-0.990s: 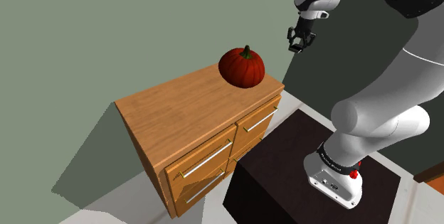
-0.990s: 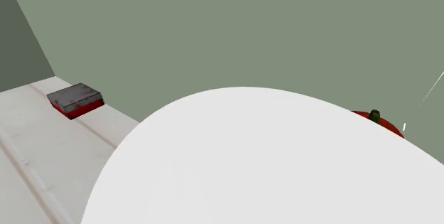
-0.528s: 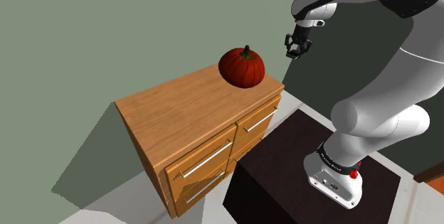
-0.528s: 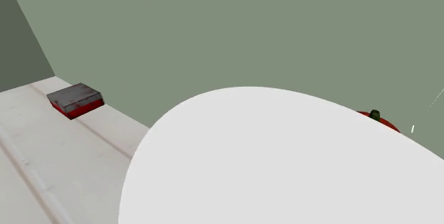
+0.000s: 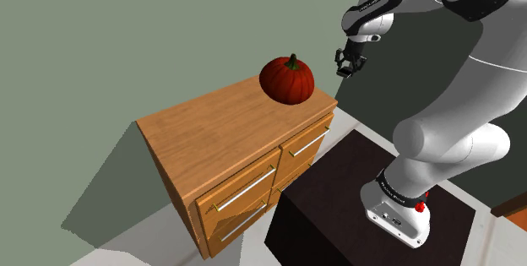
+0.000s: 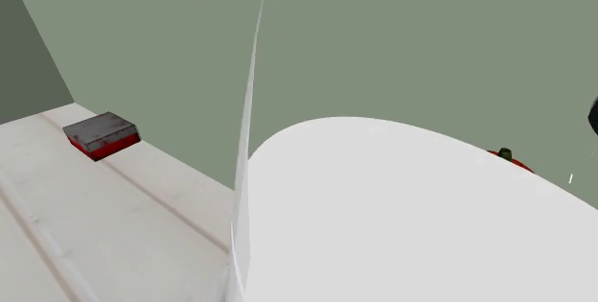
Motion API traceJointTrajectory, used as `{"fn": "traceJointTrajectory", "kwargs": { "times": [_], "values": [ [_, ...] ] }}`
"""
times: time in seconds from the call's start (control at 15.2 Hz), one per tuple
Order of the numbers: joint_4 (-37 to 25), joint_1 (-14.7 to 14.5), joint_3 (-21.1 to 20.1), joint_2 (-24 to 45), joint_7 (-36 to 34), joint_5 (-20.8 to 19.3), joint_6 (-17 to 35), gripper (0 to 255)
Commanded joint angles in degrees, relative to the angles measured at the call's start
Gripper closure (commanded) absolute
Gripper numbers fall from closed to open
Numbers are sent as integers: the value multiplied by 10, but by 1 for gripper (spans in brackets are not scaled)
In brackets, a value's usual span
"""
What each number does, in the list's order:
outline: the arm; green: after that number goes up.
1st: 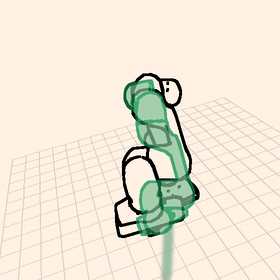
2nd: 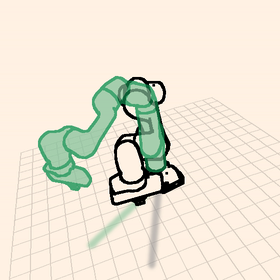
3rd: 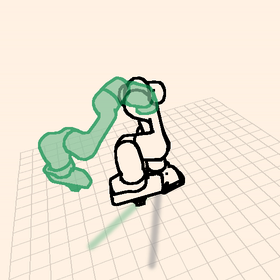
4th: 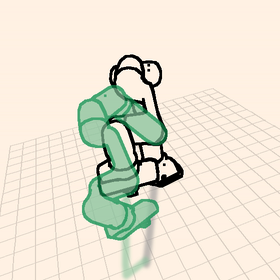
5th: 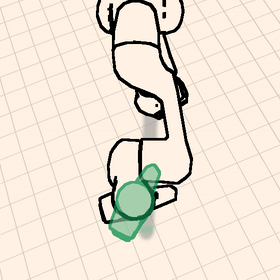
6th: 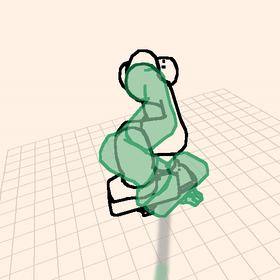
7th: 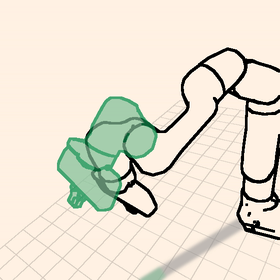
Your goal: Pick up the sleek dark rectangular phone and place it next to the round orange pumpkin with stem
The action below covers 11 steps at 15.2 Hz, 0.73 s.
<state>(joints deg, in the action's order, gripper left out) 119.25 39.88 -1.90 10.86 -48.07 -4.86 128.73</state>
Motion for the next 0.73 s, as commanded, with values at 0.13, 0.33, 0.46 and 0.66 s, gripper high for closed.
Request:
{"fn": "traceJointTrajectory", "kwargs": {
  "times": [0.13, 0.33, 0.46, 0.66],
  "values": [
    [8, 0, 1, 18, -3, -3, 27, 255],
    [14, -1, 1, 33, -5, -5, 47, 255],
    [17, -1, 2, 43, -7, -6, 60, 255],
    [21, -1, 3, 59, -9, -8, 80, 255]
  ]
}}
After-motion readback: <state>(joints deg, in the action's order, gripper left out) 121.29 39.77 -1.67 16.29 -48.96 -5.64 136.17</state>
